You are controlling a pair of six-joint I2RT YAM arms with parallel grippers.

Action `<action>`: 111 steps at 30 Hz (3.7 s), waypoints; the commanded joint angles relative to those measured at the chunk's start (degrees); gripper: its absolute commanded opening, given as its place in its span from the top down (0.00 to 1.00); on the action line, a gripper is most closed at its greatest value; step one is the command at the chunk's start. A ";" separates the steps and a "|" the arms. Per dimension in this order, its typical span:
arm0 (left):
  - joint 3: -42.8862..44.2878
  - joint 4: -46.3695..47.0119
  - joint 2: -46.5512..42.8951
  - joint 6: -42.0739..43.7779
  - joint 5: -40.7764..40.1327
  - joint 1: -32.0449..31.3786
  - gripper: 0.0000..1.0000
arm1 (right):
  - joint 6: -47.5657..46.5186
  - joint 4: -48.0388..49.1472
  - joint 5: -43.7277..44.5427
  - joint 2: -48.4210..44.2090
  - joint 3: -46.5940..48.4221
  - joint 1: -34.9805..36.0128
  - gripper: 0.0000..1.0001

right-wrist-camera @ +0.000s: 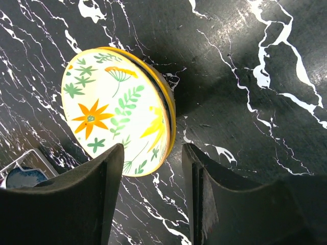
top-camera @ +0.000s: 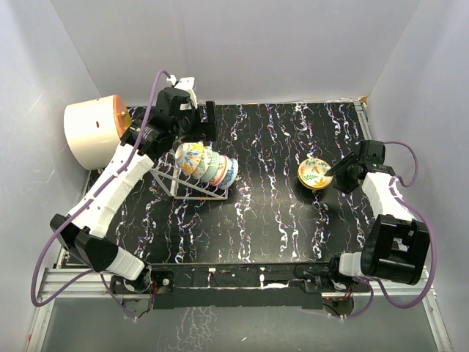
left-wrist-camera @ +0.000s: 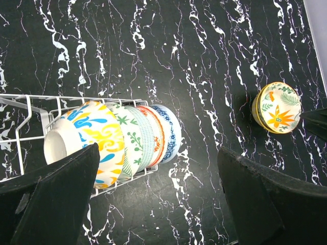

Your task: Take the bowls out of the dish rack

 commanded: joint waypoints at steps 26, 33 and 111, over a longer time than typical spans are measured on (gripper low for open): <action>-6.46 -8.34 1.22 2.35 -9.16 -0.20 0.03 | -1.55 1.87 -2.43 -1.38 3.08 -0.11 0.48; -6.66 -9.05 3.04 3.23 -9.47 -0.26 0.03 | -1.55 2.17 -3.03 -1.08 2.99 -0.11 0.48; 2.93 -11.75 9.66 10.18 -15.76 -0.44 0.72 | -1.90 4.52 -5.67 2.22 2.25 -0.11 0.49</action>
